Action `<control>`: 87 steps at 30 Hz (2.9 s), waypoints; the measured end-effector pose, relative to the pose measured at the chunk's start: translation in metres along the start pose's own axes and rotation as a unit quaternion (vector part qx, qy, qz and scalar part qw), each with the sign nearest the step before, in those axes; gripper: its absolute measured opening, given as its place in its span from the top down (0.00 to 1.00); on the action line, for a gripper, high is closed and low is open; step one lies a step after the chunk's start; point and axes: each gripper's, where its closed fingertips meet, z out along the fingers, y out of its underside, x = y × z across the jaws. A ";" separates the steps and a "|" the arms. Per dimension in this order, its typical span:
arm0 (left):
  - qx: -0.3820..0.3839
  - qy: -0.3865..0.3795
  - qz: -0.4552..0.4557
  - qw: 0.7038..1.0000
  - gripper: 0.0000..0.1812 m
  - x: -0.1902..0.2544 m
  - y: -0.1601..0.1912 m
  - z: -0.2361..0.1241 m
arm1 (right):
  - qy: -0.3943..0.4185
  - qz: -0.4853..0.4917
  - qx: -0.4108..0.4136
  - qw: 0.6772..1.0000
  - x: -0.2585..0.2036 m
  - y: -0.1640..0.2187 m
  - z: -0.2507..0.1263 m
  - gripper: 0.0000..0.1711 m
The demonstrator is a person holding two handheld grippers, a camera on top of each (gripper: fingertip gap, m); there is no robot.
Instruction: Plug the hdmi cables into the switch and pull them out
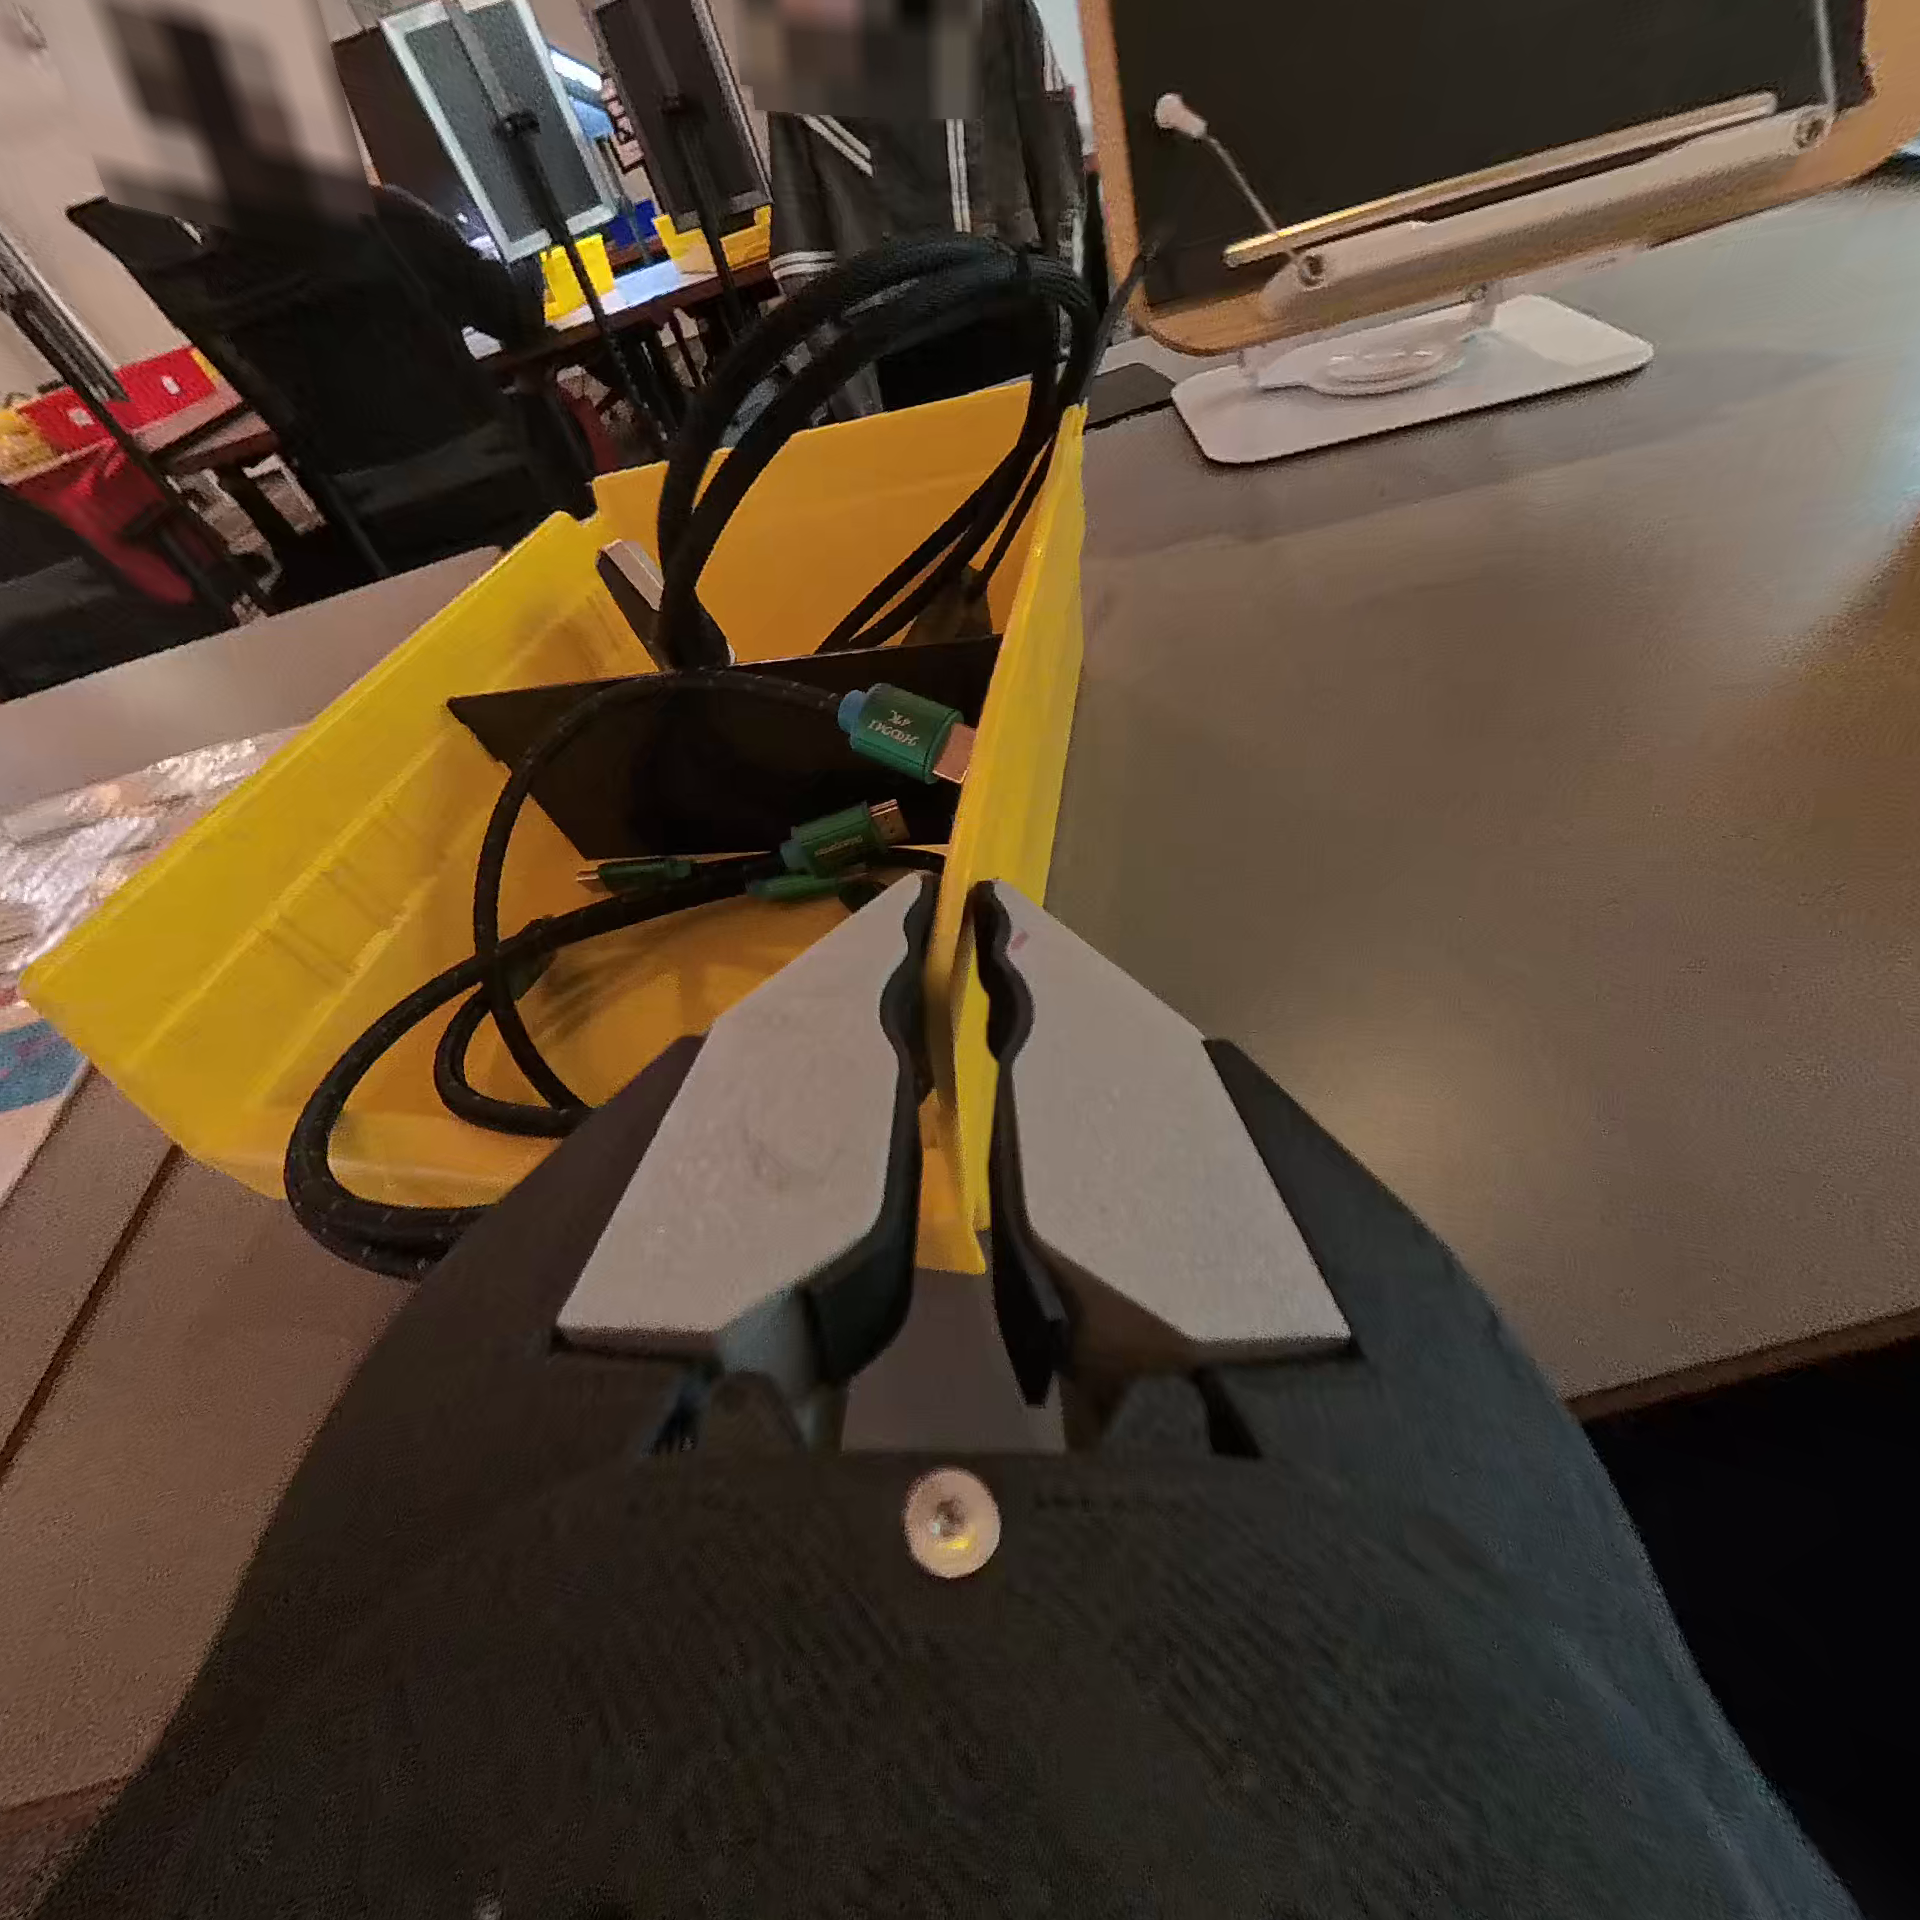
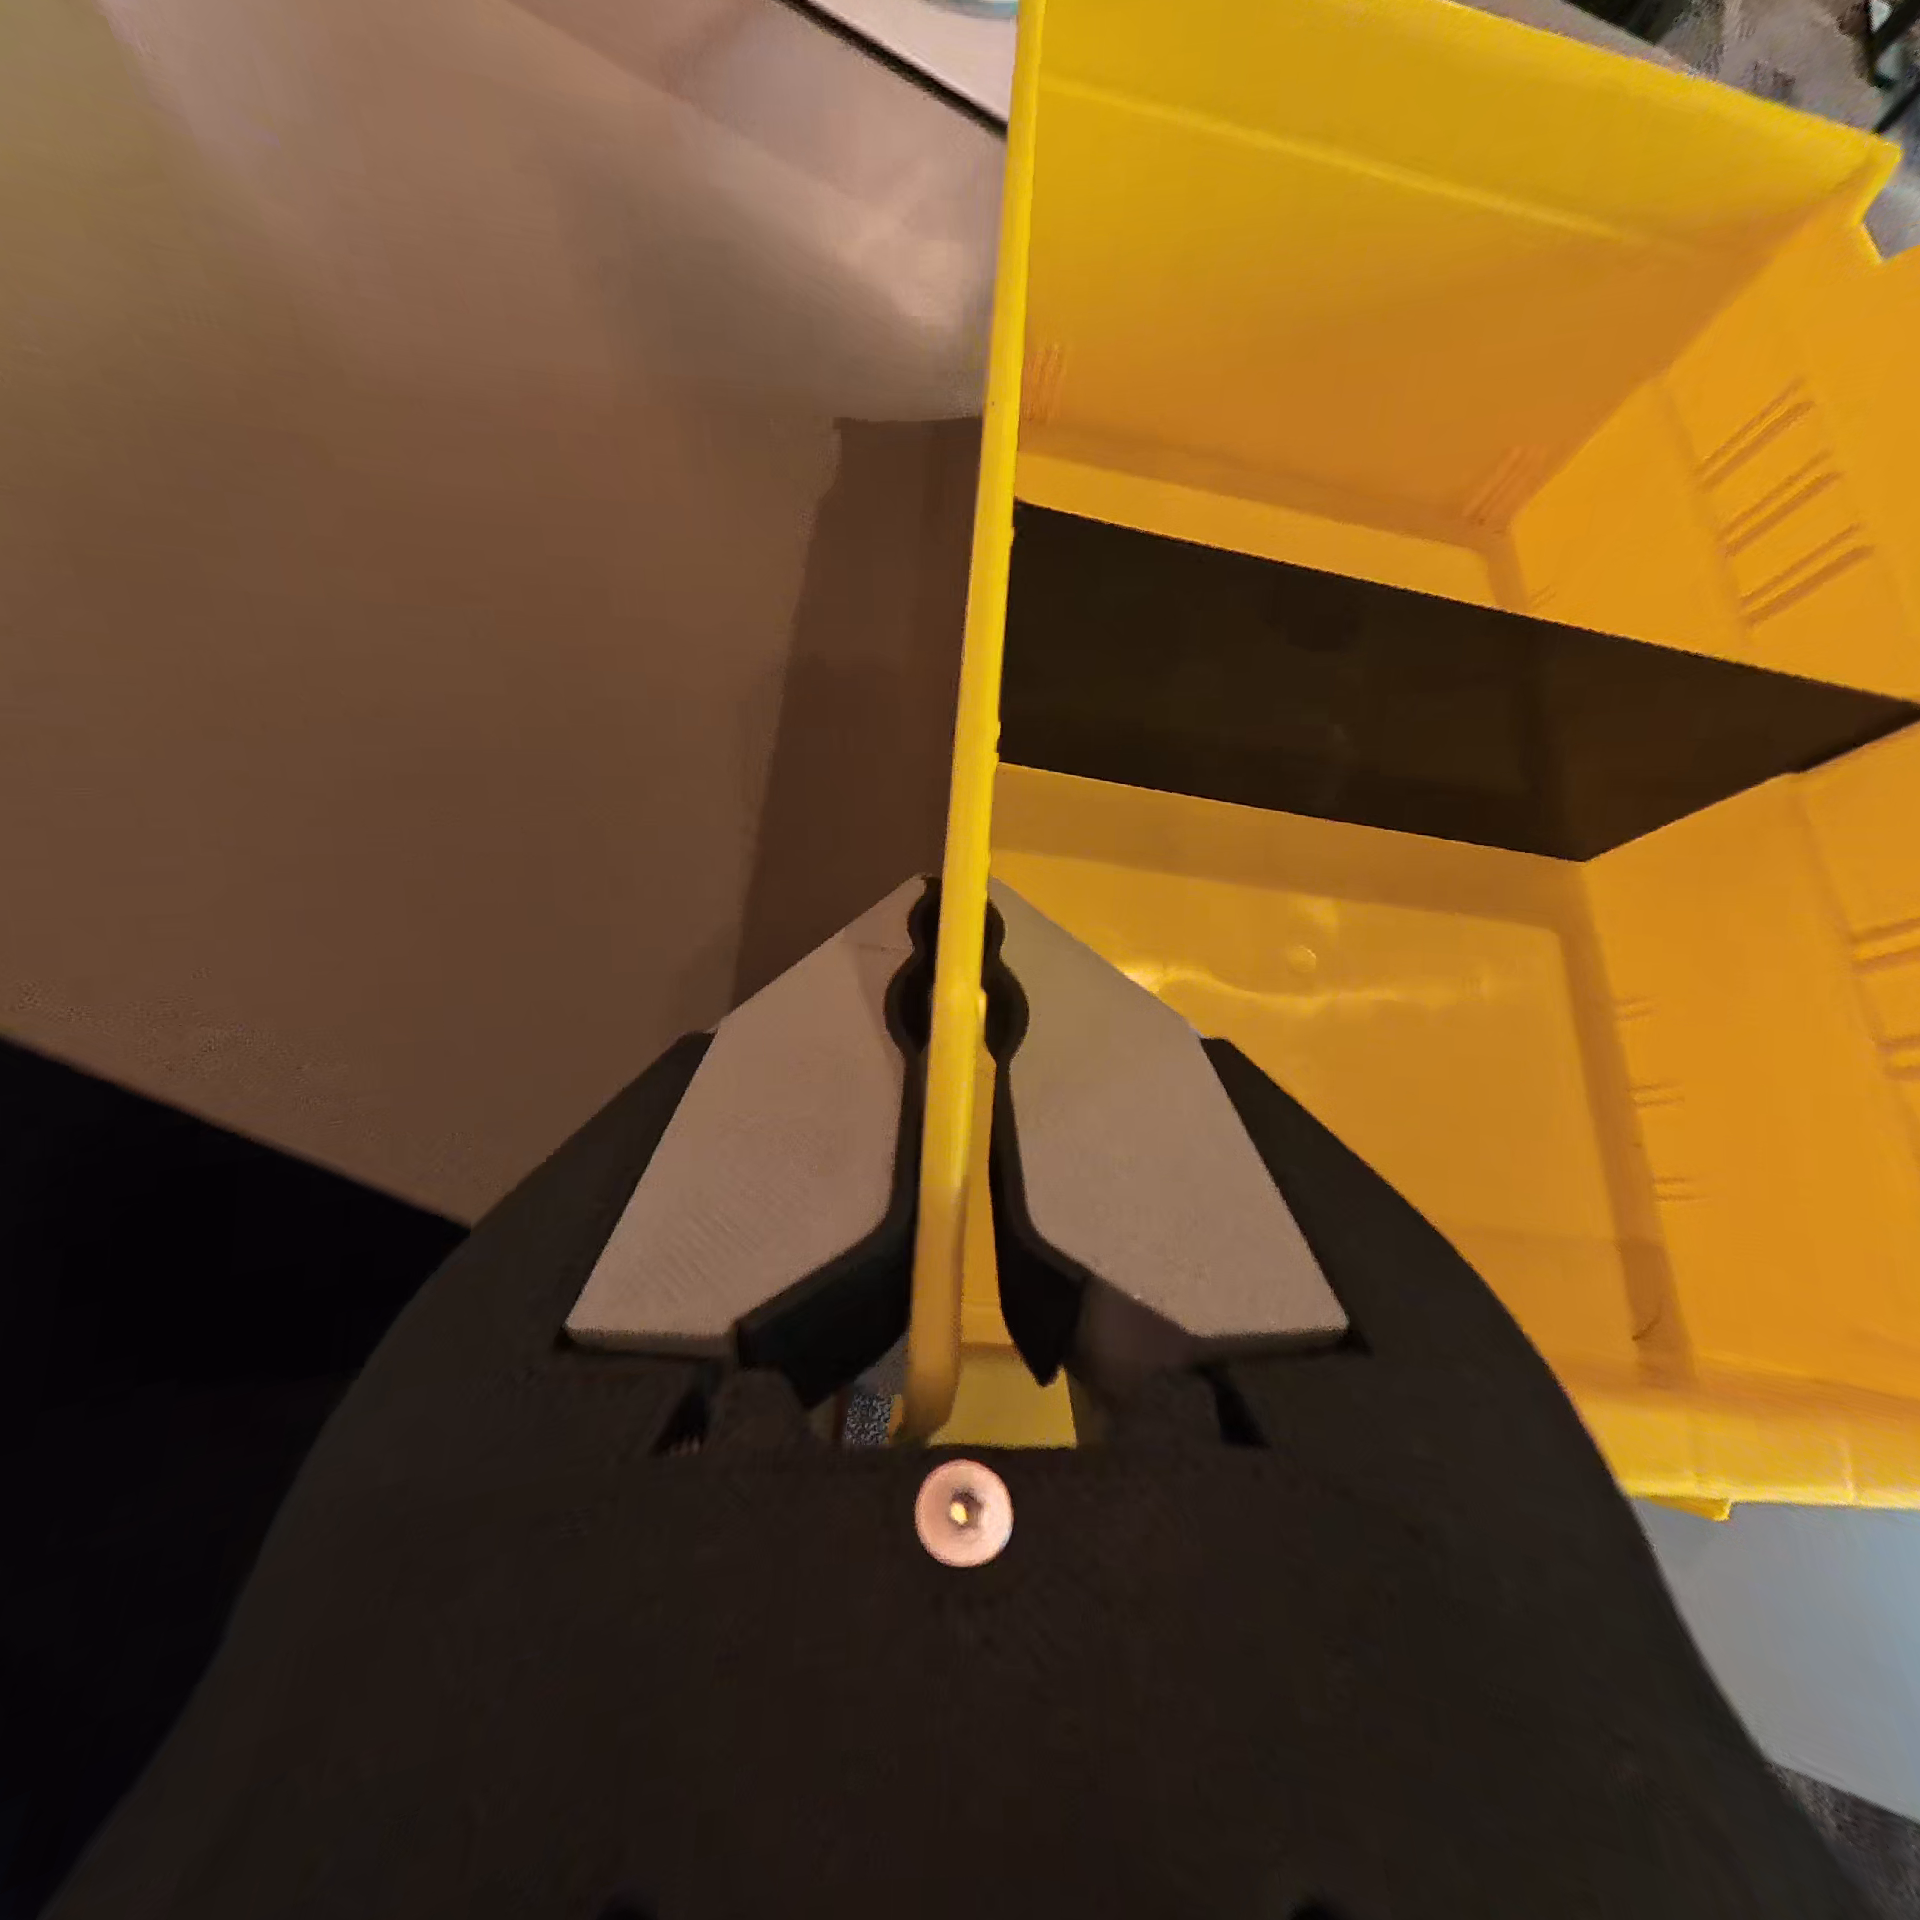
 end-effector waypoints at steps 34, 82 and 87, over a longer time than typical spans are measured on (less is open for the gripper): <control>0.041 0.268 -0.022 0.962 0.75 0.191 -0.085 0.194 | -0.179 -0.022 0.161 0.970 -0.120 -0.175 0.155 0.66; 0.073 0.248 0.002 0.966 0.77 0.172 -0.098 0.224 | -0.279 0.015 0.193 0.941 -0.128 -0.212 0.186 0.64; 0.074 0.241 0.001 0.968 0.76 0.170 -0.098 0.223 | -0.277 0.008 0.196 0.941 -0.129 -0.212 0.185 0.64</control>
